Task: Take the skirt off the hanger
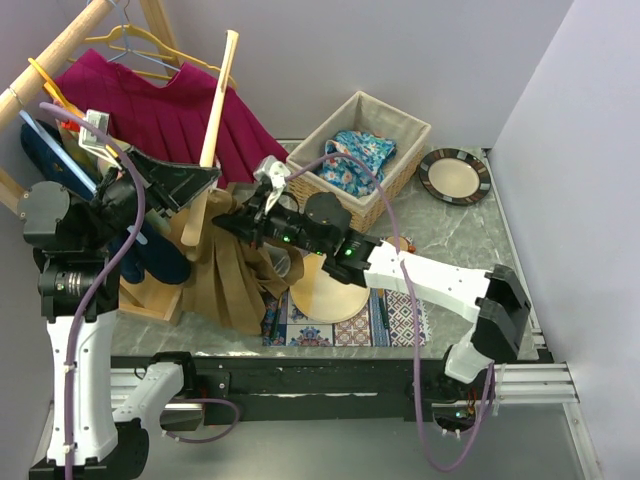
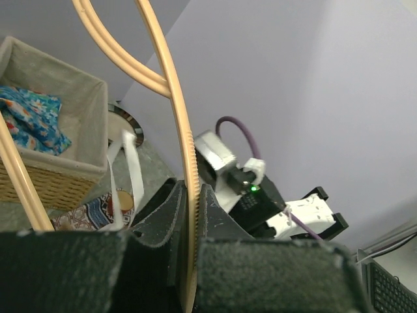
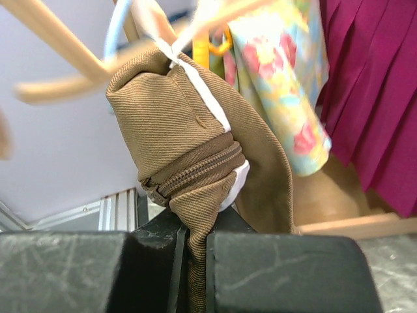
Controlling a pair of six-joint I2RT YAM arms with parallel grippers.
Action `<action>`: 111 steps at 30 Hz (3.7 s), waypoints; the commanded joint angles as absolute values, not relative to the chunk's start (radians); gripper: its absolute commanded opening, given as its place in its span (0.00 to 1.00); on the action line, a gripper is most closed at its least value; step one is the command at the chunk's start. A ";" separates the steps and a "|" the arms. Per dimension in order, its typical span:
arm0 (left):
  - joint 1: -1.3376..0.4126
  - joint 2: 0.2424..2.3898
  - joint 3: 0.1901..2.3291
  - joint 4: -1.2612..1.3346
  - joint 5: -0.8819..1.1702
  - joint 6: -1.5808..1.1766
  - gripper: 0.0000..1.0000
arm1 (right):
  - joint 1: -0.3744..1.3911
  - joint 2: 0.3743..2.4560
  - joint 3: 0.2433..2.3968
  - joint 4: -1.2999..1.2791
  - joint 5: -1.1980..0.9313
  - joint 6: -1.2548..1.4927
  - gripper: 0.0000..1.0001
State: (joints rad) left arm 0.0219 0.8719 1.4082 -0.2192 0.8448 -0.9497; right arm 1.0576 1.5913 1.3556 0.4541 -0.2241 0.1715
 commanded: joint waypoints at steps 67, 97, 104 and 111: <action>0.006 0.738 1.488 -0.301 0.512 -0.664 0.01 | 0.342 1.927 1.503 0.297 0.144 0.325 0.00; 0.006 0.753 1.448 -0.264 0.468 -0.702 0.01 | 0.422 1.931 1.561 0.073 0.241 0.221 0.35; 0.005 0.828 1.434 -0.170 0.502 -0.796 0.01 | 0.422 1.901 1.612 -0.015 0.227 0.250 0.70; 0.005 0.844 1.381 -0.078 0.366 -0.892 0.01 | 0.402 1.896 1.719 -0.049 0.173 0.224 0.81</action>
State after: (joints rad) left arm 0.0067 0.8627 1.4094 -0.2058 0.4664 -0.8139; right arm 0.4156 1.9629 1.6154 -0.0414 0.2092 0.2405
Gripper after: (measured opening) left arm 0.071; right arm 0.772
